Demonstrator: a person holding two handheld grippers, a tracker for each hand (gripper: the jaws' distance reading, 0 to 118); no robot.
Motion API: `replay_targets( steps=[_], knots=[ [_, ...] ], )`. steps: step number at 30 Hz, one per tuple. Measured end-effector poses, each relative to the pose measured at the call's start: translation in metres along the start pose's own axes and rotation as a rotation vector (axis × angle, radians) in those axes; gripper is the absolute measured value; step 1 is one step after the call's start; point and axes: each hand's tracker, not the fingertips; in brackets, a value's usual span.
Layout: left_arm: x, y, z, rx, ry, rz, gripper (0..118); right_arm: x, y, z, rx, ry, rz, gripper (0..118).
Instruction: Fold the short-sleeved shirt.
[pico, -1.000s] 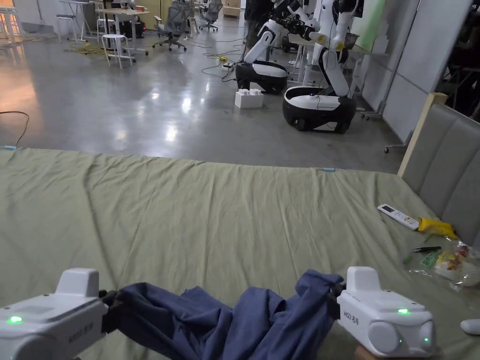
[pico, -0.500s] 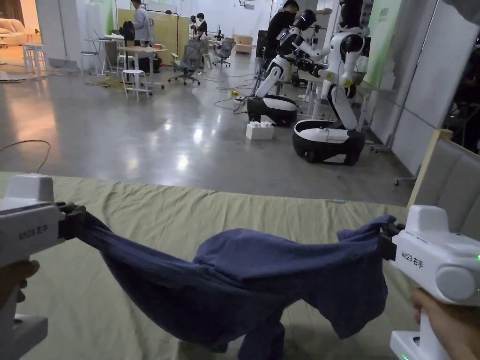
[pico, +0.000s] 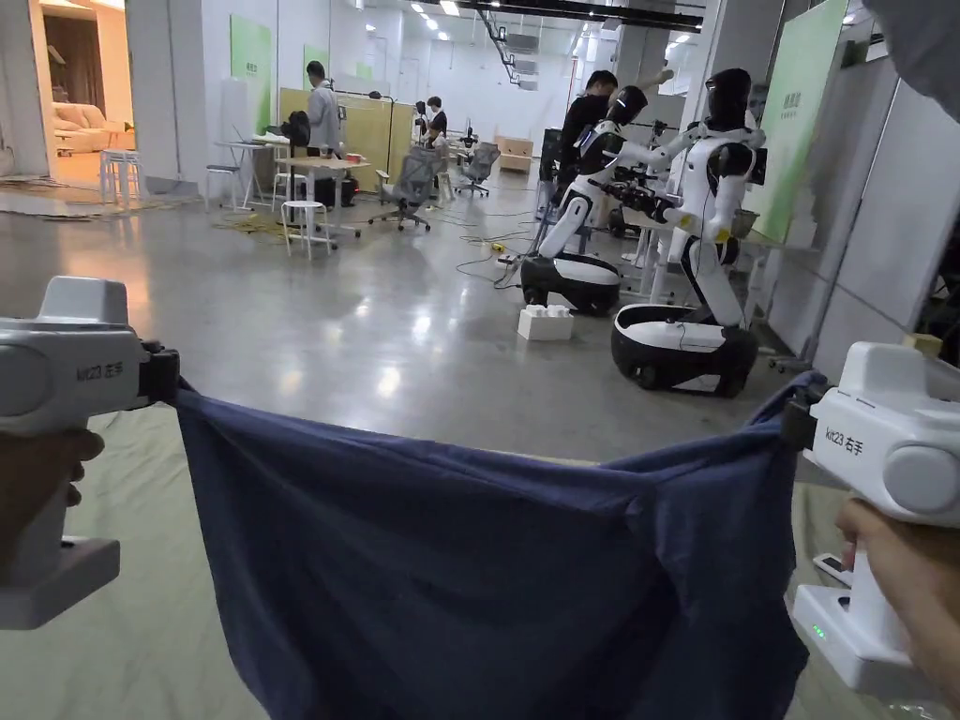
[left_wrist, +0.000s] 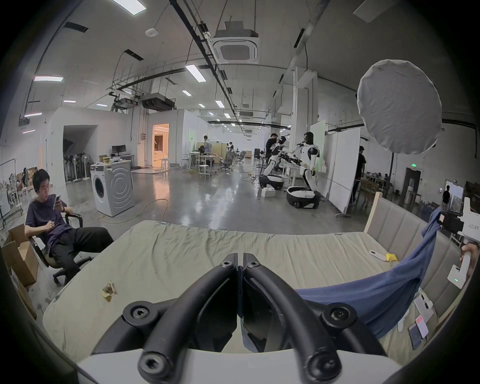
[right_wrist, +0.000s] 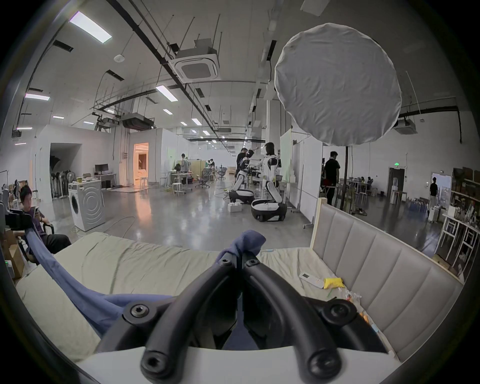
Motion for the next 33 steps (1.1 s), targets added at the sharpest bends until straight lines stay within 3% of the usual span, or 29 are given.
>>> replay_targets(
  steps=[8,16,23,33],
  knots=[
    [0.001,0.024,-0.031,0.02,0.026,0.001,2,-0.016,0.025,-0.037,0.033,-0.008,0.06,3],
    [-0.002,0.06,-0.057,0.055,0.062,-0.009,2,-0.021,0.056,-0.077,0.063,-0.002,0.041,3],
    [-0.008,0.089,-0.076,0.104,0.087,-0.031,2,-0.029,0.086,-0.095,0.153,-0.034,0.114,3],
    [-0.004,0.047,-0.081,0.084,0.072,-0.04,2,-0.029,0.047,-0.089,0.105,-0.031,0.103,3]
  ],
)
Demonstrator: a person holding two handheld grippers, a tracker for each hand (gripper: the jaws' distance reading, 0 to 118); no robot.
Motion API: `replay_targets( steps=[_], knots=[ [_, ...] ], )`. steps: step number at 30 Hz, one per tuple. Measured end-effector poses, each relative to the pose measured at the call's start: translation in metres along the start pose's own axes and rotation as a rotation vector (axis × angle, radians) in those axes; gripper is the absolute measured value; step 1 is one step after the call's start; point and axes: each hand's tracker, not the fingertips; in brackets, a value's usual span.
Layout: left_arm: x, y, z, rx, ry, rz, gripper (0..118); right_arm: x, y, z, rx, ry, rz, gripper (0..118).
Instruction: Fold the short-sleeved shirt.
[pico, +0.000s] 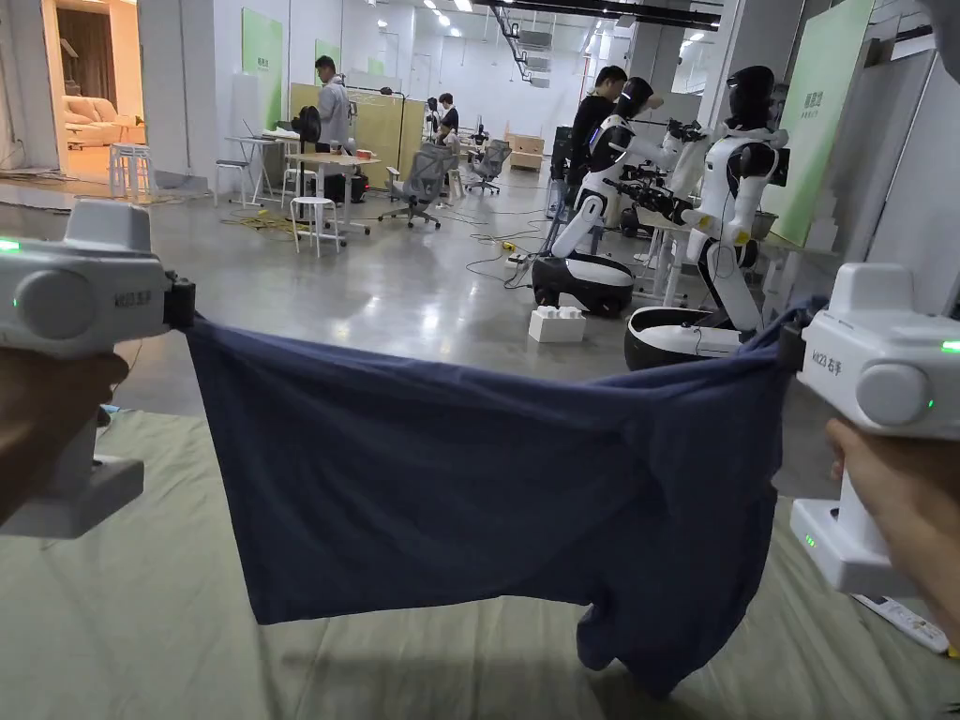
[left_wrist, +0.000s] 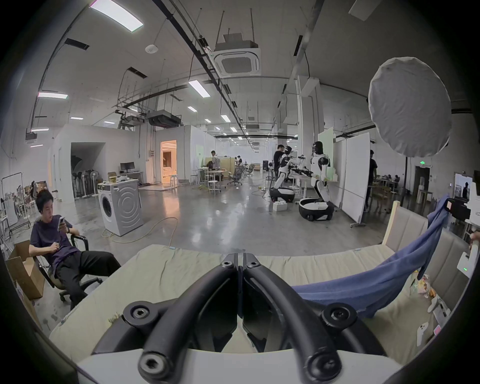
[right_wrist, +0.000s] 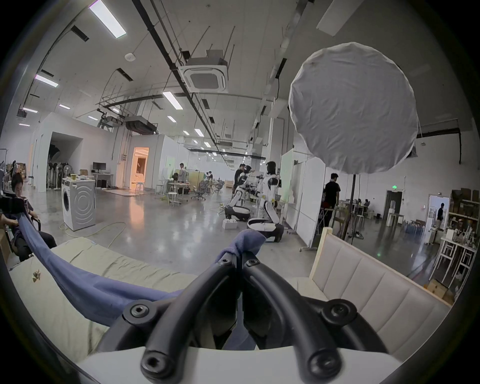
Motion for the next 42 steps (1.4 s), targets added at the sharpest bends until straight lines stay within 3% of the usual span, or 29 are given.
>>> replay_targets(
  steps=[4,15,16,17,19,25,29,33,35,42],
  knots=[
    [0.009,-0.044,0.018,-0.039,-0.011,0.009,2,-0.009,-0.038,0.021,-0.03,-0.004,0.033,3],
    [0.007,-0.168,0.114,-0.094,-0.013,0.063,2,0.004,-0.139,0.115,-0.105,-0.008,0.03,3],
    [0.006,-0.179,0.127,-0.094,-0.017,0.069,2,0.003,-0.145,0.13,-0.079,-0.017,0.061,3],
    [0.005,-0.188,0.136,-0.105,-0.015,0.076,2,0.002,-0.156,0.142,-0.128,-0.003,0.008,3],
    [0.005,-0.207,0.156,-0.136,-0.011,0.071,2,0.002,-0.171,0.164,-0.154,0.003,-0.007,3],
    [0.0,-0.254,0.211,-0.195,-0.006,0.07,2,-0.002,-0.209,0.235,-0.193,0.01,-0.006,3],
    [0.0,-0.278,0.236,-0.257,-0.004,0.041,2,-0.004,-0.231,0.271,-0.271,0.016,-0.016,3],
    [0.002,-0.307,0.25,-0.365,-0.029,0.049,2,-0.009,-0.257,0.293,-0.348,0.013,0.037,3],
    [0.007,-0.323,0.252,-0.426,-0.045,0.043,2,-0.009,-0.278,0.3,-0.434,0.024,-0.023,3],
    [0.016,-0.39,0.238,-0.619,-0.044,0.028,2,-0.013,-0.349,0.301,-0.678,0.001,-0.028,3]
  ],
)
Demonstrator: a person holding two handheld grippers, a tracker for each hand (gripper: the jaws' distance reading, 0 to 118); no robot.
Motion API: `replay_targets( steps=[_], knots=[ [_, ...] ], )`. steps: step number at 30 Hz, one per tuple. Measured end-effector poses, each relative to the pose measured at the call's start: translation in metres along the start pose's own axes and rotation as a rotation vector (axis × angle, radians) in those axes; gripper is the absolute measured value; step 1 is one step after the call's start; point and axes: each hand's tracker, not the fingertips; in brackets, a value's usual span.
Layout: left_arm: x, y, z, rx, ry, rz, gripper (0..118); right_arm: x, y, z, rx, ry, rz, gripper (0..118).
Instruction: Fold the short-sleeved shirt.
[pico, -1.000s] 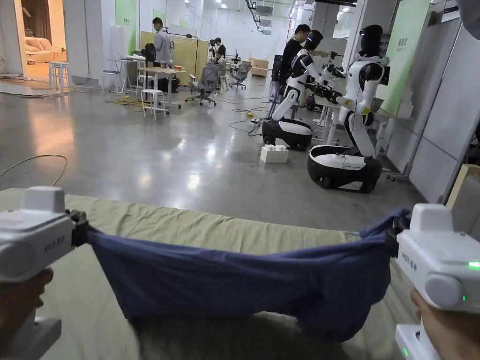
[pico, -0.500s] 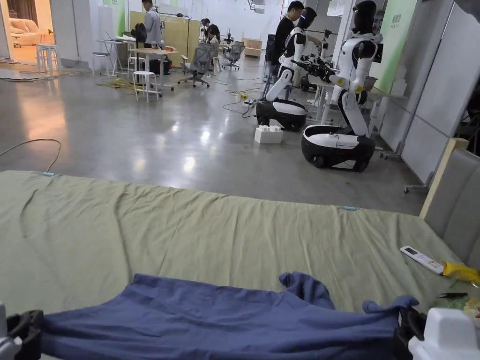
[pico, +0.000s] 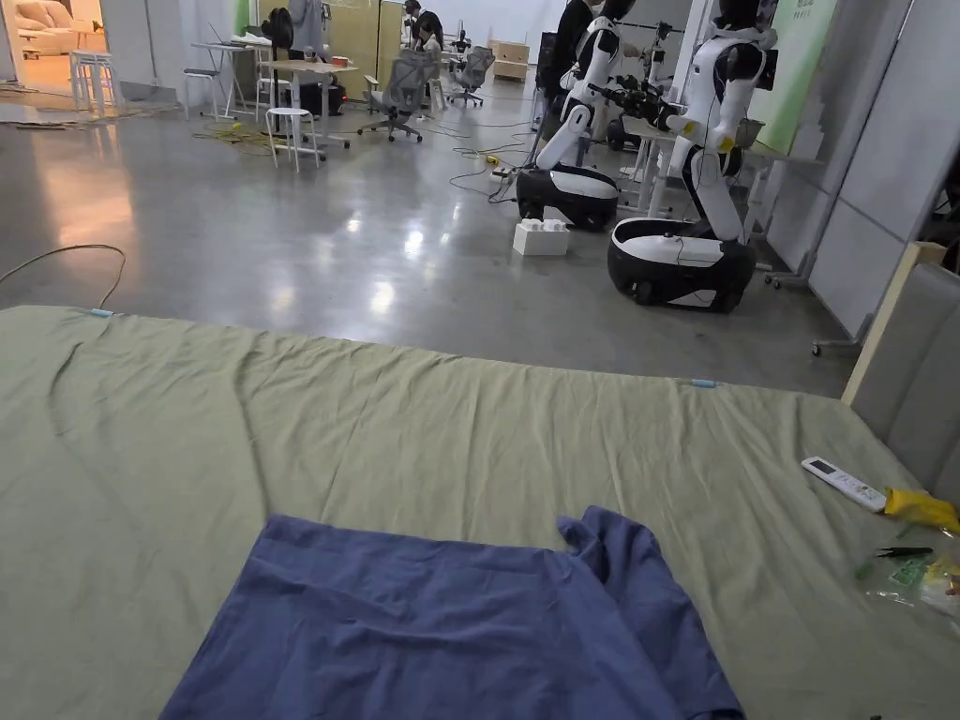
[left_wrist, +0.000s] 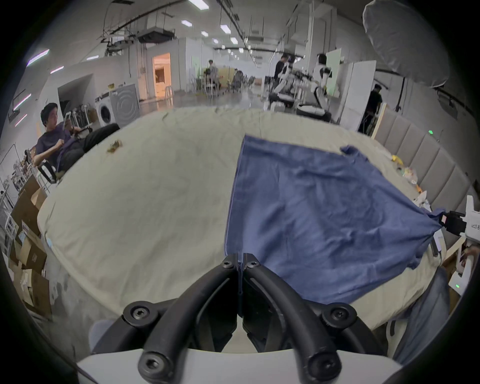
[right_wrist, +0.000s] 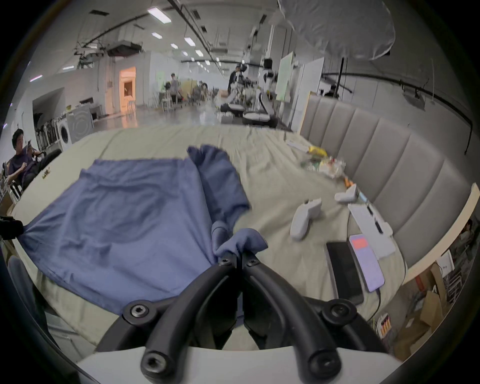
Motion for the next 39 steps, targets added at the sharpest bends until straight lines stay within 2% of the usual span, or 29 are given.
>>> replay_targets(
  steps=[8,10,11,12,13,14,17,23,26,27,29,30,32,33,35,39],
  knots=[
    [0.006,-0.004,-0.033,-0.082,0.001,-0.001,3,-0.01,-0.02,-0.029,-0.135,-0.005,0.019,5],
    [0.006,-0.002,-0.03,-0.051,-0.031,0.009,5,-0.02,-0.012,-0.016,-0.135,-0.02,0.013,20],
    [0.007,0.002,-0.026,-0.028,-0.034,0.023,13,-0.023,-0.007,-0.011,-0.128,-0.023,-0.004,36],
    [0.008,0.007,-0.023,-0.011,-0.031,0.026,37,-0.025,-0.001,-0.007,-0.103,-0.019,-0.02,59],
    [0.01,0.012,-0.02,0.012,-0.029,0.016,59,-0.027,0.005,-0.004,-0.073,-0.019,-0.025,77],
    [0.013,0.018,-0.017,0.036,-0.021,0.001,72,-0.025,0.013,-0.004,-0.028,-0.023,-0.019,87],
    [0.029,0.044,0.0,0.143,-0.016,-0.054,74,-0.033,0.043,0.01,0.105,-0.001,-0.009,90],
    [0.06,0.094,0.028,0.392,-0.051,-0.059,72,-0.051,0.1,0.032,0.409,0.025,-0.078,91],
    [0.078,0.107,0.039,0.514,-0.042,-0.05,61,-0.064,0.117,0.042,0.535,0.039,-0.101,85],
    [0.084,0.109,0.041,0.552,-0.036,-0.051,51,-0.069,0.122,0.045,0.567,0.036,-0.101,74],
    [0.092,0.11,0.049,0.625,-0.034,-0.042,23,-0.076,0.127,0.05,0.636,0.025,-0.078,39],
    [0.096,0.109,0.054,0.658,-0.044,-0.047,11,-0.081,0.13,0.051,0.679,0.012,-0.034,9],
    [0.105,0.11,0.057,0.681,-0.01,-0.055,7,-0.085,0.131,0.05,0.68,0.014,-0.053,6],
    [0.107,0.109,0.06,0.694,-0.008,-0.064,5,-0.086,0.132,0.052,0.714,0.004,-0.036,3],
    [0.11,0.109,0.06,0.708,-0.005,-0.074,3,-0.088,0.133,0.048,0.687,0.05,-0.064,2],
    [0.105,0.116,0.05,0.665,-0.019,-0.048,3,-0.09,0.133,0.039,0.669,0.029,-0.045,0]
  ],
)
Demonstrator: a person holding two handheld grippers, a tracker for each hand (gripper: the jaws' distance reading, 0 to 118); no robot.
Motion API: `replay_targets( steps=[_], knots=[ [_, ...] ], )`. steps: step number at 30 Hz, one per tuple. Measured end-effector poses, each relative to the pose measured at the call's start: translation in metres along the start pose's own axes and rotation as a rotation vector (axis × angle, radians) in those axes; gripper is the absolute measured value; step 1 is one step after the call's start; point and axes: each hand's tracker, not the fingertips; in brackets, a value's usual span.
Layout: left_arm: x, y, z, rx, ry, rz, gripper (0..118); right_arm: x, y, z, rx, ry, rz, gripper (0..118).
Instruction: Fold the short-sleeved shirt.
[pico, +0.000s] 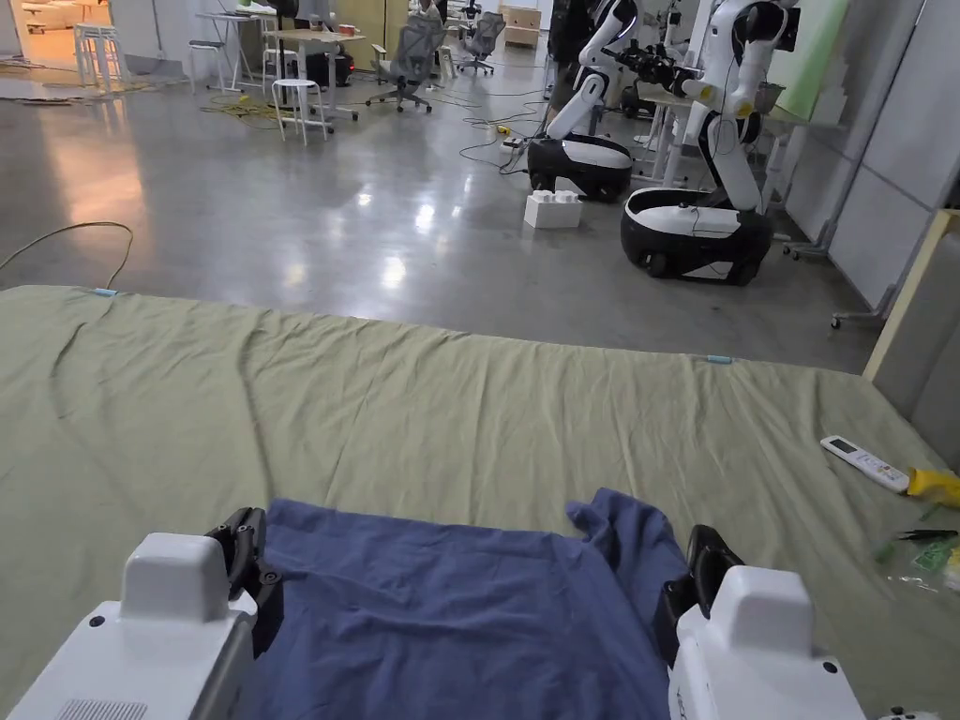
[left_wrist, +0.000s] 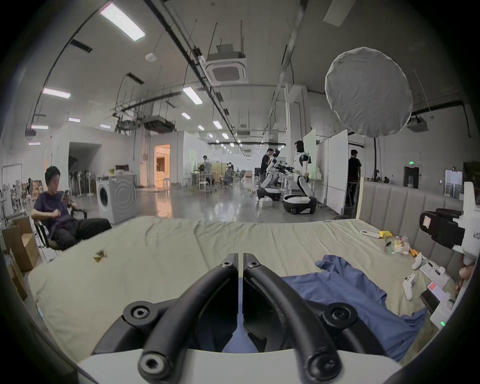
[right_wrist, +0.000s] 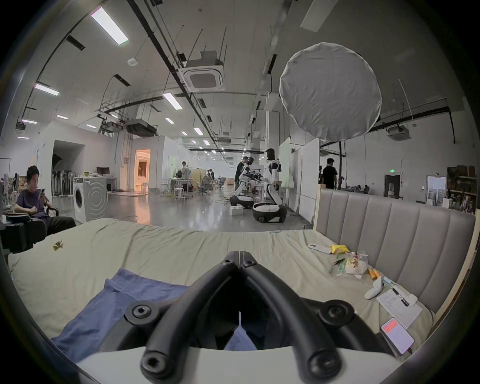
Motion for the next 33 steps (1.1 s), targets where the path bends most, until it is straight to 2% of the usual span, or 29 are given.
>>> replay_targets(
  steps=[4,7,11,18,20,22,23,24,31,33],
  knots=[
    [-0.024,-0.019,-0.035,-0.137,0.002,0.088,3,0.006,-0.017,-0.009,-0.061,0.011,-0.02,0],
    [-0.046,-0.039,-0.076,-0.239,0.0,0.135,3,0.008,-0.032,-0.017,-0.109,0.013,0.01,0],
    [-0.067,-0.055,-0.15,-0.361,-0.006,0.097,3,0.011,-0.053,-0.036,-0.182,0.014,0.009,0],
    [-0.083,-0.054,-0.287,-0.542,-0.025,0.12,3,0.008,-0.079,-0.077,-0.263,0.026,-0.006,0],
    [-0.086,-0.058,-0.32,-0.555,-0.048,0.095,16,0.008,-0.085,-0.084,-0.266,0.027,-0.004,0],
    [-0.087,-0.065,-0.349,-0.603,-0.05,0.082,54,0.007,-0.091,-0.091,-0.282,0.034,0.008,0],
    [-0.088,-0.07,-0.362,-0.65,-0.063,0.087,69,0.007,-0.095,-0.093,-0.291,0.037,0.012,0],
    [-0.097,-0.081,-0.382,-0.698,-0.05,0.096,74,0.007,-0.099,-0.096,-0.301,0.038,0.019,0],
    [-0.098,-0.117,-0.439,-0.802,-0.079,0.127,74,0.015,-0.123,-0.104,-0.379,0.018,0.035,0],
    [-0.089,-0.125,-0.447,-0.848,0.003,0.051,73,0.019,-0.128,-0.103,-0.419,0.024,0.0,0]
  ],
)
